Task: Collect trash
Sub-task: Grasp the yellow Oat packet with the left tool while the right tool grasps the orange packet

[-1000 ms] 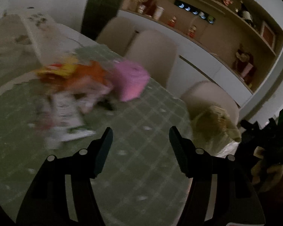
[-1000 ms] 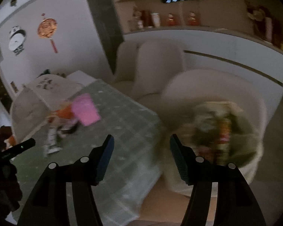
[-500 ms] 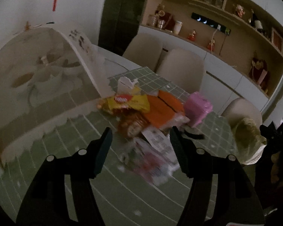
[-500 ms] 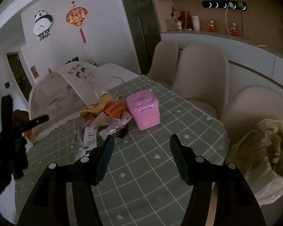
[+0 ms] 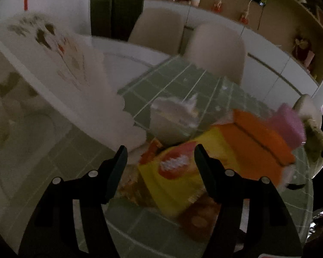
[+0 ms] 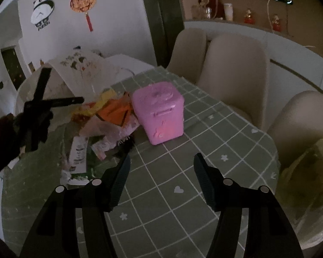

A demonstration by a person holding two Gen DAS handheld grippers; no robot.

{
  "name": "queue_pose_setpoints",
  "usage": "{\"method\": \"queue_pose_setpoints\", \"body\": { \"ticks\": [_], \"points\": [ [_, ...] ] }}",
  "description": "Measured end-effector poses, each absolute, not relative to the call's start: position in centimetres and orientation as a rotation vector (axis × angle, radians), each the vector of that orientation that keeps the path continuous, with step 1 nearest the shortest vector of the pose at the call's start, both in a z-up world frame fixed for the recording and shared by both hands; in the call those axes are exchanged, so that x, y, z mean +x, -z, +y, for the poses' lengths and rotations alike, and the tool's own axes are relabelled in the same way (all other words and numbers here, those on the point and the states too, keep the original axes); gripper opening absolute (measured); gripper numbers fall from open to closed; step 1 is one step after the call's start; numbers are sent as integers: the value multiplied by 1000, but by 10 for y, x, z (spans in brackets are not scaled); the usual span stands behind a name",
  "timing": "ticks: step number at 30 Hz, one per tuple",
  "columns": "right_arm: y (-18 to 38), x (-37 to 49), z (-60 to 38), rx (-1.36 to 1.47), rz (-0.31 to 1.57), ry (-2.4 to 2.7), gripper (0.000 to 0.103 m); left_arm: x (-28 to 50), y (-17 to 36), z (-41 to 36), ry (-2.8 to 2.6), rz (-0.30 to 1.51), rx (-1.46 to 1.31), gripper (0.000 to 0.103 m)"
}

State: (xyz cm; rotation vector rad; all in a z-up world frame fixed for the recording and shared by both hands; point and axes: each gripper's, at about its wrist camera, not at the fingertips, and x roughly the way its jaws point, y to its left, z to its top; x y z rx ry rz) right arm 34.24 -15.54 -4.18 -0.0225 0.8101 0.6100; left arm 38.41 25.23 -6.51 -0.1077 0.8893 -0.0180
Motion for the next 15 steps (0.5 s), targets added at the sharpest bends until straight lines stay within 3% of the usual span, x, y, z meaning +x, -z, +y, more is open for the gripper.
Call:
{"method": "queue_pose_setpoints", "body": {
  "ticks": [2,7,12,15],
  "points": [
    [51,349,-150,-19,837,-624,58,392,80,255,49,943,-128,61],
    [66,358,-136,-23,874,-656,58,379,92,244,110,989,-192,31],
    [67,361,-121,-21,872,-699,58,348,81,224,145,956,-238,15],
    [62,360,-112,-25,856,-724,58,333,80,208,170,951,-244,12]
  ]
}}
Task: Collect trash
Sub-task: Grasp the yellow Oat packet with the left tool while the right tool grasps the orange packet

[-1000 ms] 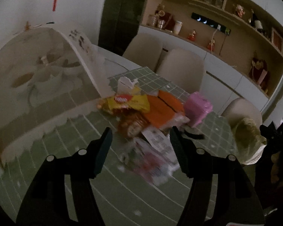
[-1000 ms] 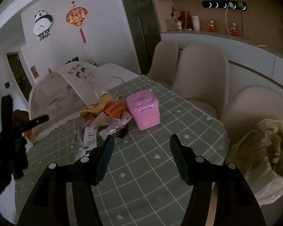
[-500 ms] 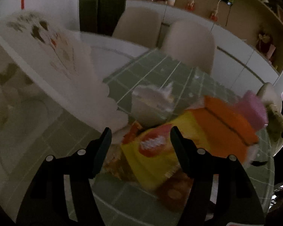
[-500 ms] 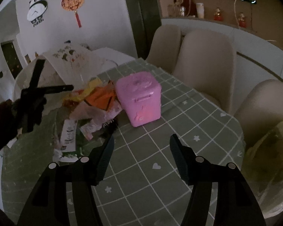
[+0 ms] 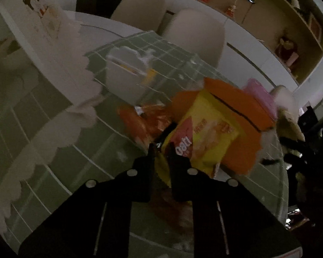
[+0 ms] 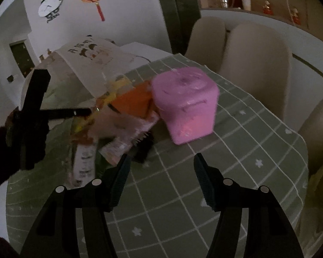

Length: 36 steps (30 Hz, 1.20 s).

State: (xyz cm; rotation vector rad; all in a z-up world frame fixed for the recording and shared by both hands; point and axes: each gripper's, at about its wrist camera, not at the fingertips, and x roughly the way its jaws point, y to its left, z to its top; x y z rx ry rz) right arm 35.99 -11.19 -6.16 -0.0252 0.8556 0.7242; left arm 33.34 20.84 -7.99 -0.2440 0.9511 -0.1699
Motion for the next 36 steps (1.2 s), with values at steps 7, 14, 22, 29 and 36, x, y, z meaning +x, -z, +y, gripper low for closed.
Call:
{"method": "queue_pose_setpoints", "body": {
  "ticks": [7,14,22,29,36],
  "points": [
    [36,360,-89,-30,794,-783,58,304,81,185,181,954,-272,11],
    [16,387,-26,-134,790,-811,53,266,72,167,132,948,-295,11],
    [54,382,0,-209,893,-701,49,213,81,171,79,942,-419,11],
    [66,360,-45,-87,984,-751,5,202,79,163,83,931,-459,11],
    [43,333,-122,-29,924,-660,3,190,65,127,124,918,-447,11]
  ]
}}
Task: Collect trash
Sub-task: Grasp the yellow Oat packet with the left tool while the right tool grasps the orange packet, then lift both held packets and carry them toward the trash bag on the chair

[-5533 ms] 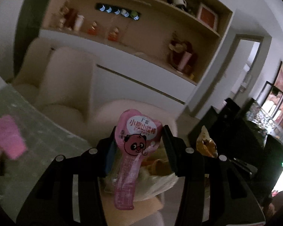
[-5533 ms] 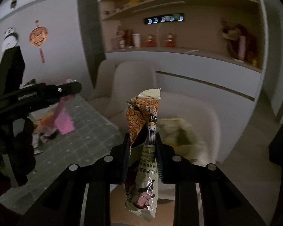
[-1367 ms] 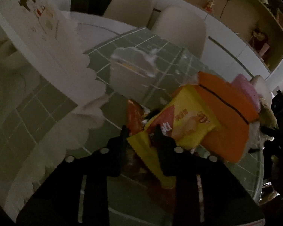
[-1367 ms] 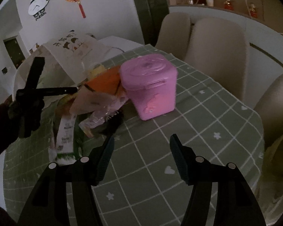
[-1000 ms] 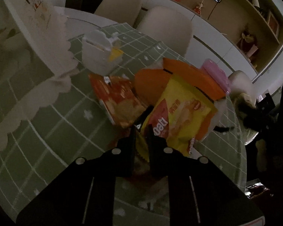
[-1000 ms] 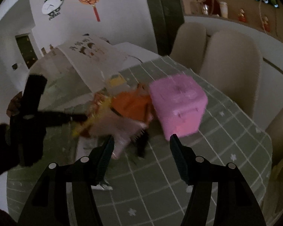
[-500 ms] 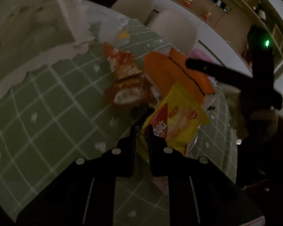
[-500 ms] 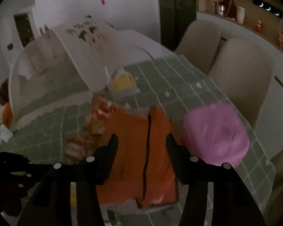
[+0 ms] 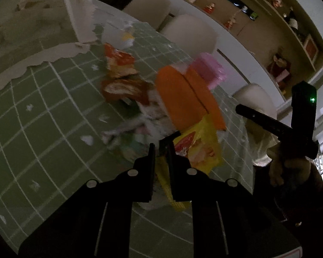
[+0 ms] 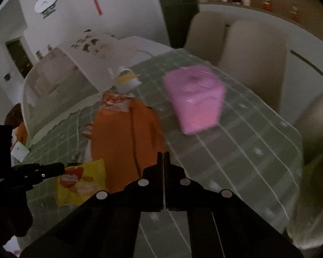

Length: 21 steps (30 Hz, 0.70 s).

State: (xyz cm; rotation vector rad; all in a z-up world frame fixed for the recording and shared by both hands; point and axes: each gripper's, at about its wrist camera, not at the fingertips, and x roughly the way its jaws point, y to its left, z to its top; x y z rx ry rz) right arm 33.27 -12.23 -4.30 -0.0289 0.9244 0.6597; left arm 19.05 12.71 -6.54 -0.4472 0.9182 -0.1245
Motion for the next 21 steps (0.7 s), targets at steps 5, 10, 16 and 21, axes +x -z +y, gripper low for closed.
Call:
{"method": "queue_pose_setpoints", "body": {
  "ticks": [5,10,16,21],
  "points": [
    [41,322,-152,42,921,-692,4,180,66,101,146,934,-411,11],
    [36,327,-127,-13,858,-776,43,175,71,97,119,950,-413,13],
    [62,361,-67,-90,895,-828,46,174,70,98,95,950,-392,16],
    [88,377,-35,-144,1032,-881,33,170,73,99,120,967,-394,24]
  ]
}}
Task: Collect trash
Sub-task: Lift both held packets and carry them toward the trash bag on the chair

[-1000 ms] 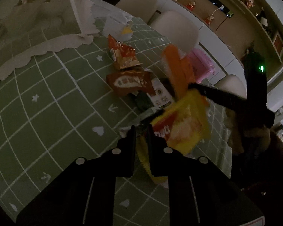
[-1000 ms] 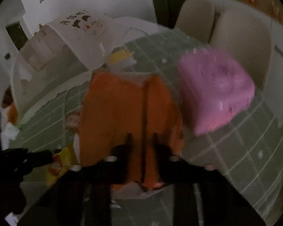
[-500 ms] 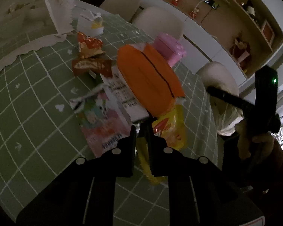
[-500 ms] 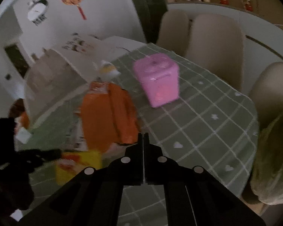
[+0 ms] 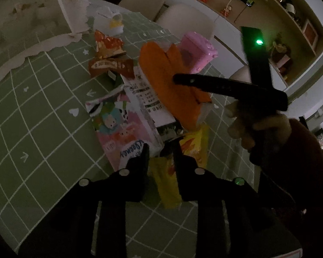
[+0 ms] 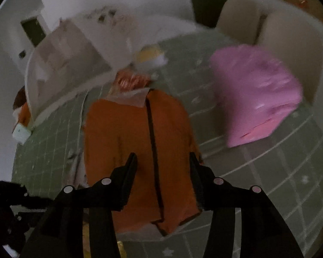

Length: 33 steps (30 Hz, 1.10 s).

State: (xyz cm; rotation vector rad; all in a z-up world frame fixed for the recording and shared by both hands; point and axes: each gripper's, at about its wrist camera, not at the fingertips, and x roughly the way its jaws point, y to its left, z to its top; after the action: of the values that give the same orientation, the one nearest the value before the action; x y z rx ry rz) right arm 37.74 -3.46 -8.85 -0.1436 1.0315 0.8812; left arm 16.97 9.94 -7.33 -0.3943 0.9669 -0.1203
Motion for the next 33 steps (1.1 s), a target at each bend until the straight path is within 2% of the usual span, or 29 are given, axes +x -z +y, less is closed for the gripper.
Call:
{"method": "queue_pose_setpoints", "body": {
  "ticks": [1,2,3,11,20,23,26,30,33],
  "points": [
    [87,373,-35,-163,1016,-880,24,169,74,99,124,970,-393,25],
    [84,369,-37,-181,1002,-876,10,168,74,99,128,974,-391,26],
    [82,364,-44,-181,1000,-870,6,166,73,99,139,980,-384,27],
    [63,333,-149,-26,998,-686,4,167,57,89,243,954,-256,36],
    [77,294,-213,33,1057,-508,4,193,91,48,271,1025,-84,38],
    [75,284,-222,87,1040,-543,7,190,95,48,260,1051,-134,38],
    [69,273,-232,103,997,-534,43,174,97,42,301,1091,-177,38],
    [60,268,-244,154,964,-533,44,154,94,26,389,1130,-179,38],
    [52,264,-245,135,937,-542,44,147,78,20,406,1077,-145,38]
  ]
}}
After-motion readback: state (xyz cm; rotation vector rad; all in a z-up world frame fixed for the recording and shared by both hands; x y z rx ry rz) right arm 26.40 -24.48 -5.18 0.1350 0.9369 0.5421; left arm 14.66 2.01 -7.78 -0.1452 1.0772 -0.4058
